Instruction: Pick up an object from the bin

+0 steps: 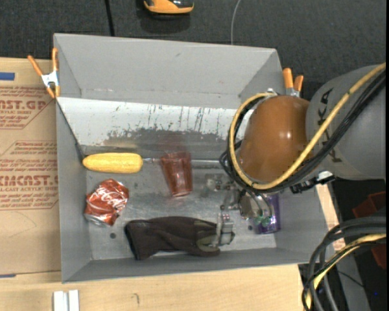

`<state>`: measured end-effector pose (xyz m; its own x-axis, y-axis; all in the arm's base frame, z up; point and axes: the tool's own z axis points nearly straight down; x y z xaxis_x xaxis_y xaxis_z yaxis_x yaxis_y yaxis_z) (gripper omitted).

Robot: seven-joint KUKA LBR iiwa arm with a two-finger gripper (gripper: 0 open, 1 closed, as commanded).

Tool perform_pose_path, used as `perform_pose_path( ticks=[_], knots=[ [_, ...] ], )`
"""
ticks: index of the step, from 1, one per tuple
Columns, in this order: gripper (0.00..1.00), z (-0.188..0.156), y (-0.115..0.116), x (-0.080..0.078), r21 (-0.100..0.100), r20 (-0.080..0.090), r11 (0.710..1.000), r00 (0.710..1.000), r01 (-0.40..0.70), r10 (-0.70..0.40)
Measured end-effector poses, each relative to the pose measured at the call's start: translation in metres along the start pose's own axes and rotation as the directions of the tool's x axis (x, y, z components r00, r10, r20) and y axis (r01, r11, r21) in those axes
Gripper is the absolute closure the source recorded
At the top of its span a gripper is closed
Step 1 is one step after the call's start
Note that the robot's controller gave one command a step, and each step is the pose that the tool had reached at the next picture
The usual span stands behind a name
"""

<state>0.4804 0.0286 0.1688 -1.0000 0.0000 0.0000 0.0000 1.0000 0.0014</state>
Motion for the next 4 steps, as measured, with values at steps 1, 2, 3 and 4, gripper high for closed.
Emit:
perform_pose_path(
  ticks=[1,2,3,4],
  knots=[
    [0.00,0.000,0.000,0.000,0.000,0.000,1.000,1.000,0.000,0.000],
    [0.00,0.052,0.003,-0.008,0.001,0.007,0.998,0.998,0.059,-0.059],
    [1.00,0.099,0.019,-0.011,0.000,-0.002,0.936,0.936,0.352,-0.352],
    [1.00,0.099,0.019,-0.011,0.000,-0.002,0.936,0.936,0.352,-0.352]
  ],
)
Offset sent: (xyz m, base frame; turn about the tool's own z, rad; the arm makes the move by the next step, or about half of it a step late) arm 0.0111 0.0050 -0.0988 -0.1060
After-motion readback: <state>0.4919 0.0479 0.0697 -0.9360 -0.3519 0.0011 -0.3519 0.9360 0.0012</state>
